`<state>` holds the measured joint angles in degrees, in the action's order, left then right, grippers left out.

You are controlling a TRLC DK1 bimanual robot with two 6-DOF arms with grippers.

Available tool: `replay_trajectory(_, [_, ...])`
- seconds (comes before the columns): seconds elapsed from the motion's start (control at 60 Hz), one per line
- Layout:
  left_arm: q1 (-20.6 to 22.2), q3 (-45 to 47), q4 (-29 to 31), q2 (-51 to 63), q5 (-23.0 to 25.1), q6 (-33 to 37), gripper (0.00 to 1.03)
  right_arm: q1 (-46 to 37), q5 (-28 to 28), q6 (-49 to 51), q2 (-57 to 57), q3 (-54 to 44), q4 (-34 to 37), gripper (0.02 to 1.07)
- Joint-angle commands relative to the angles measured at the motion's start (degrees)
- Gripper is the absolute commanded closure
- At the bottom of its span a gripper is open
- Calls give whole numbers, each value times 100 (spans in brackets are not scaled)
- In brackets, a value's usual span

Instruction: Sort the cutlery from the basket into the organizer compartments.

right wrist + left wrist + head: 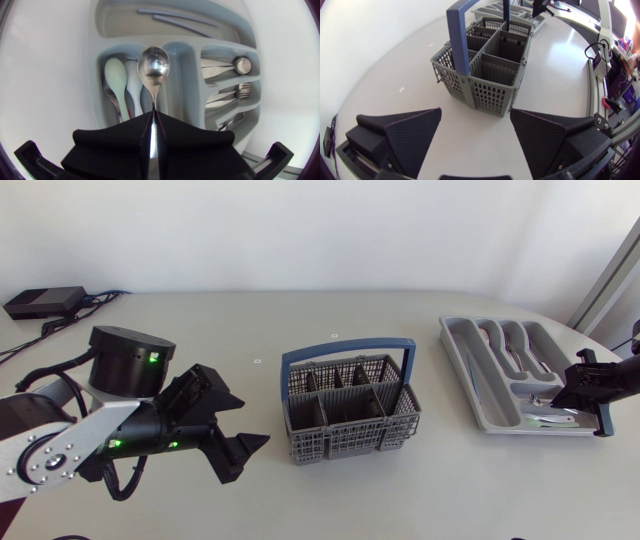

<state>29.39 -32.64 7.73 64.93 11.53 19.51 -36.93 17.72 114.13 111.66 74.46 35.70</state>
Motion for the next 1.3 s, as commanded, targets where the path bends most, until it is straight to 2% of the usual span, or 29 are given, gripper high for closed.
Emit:
replay_trajectory(0.0, [41,-146,71,-68,7,-61,9,-69,-128,242,322,113,-63,101])
replay_trajectory(0.083, [41,-163,106,-94,-2,-61,9,-104,-356,286,515,87,-415,101])
replay_trajectory(0.183, [32,-163,133,-121,-2,-61,9,-122,-392,277,550,60,-468,101])
replay_trajectory(0.283, [-3,-163,141,-147,-2,-61,9,-95,-339,259,172,-230,-494,86])
replay_trajectory(0.4, [-21,-155,141,-147,-2,-61,9,-25,-304,215,-320,-467,-441,60])
replay_trajectory(0.55, [-29,-128,133,-182,-2,-61,9,36,-277,189,-847,-669,-248,47])
replay_trajectory(0.617, [-56,-111,133,-200,-2,-61,9,98,-225,127,-1129,-696,-63,46])
replay_trajectory(0.733, [-170,-84,124,-200,16,-61,9,327,303,-338,-1832,-731,587,43])
replay_trajectory(0.833, [-214,-76,89,-138,34,-61,9,784,443,-910,-2403,-1188,640,43])
replay_trajectory(1.083, [-249,-111,-52,187,78,-105,9,2330,751,-2834,-3282,-2234,16,43])
replay_trajectory(1.167, [-223,-137,-140,301,86,-123,9,2840,733,-3643,-3317,-2541,-644,43])
replay_trajectory(1.283, [-214,-190,-289,547,113,-131,9,3368,681,-4346,-3185,-2699,-1145,43])
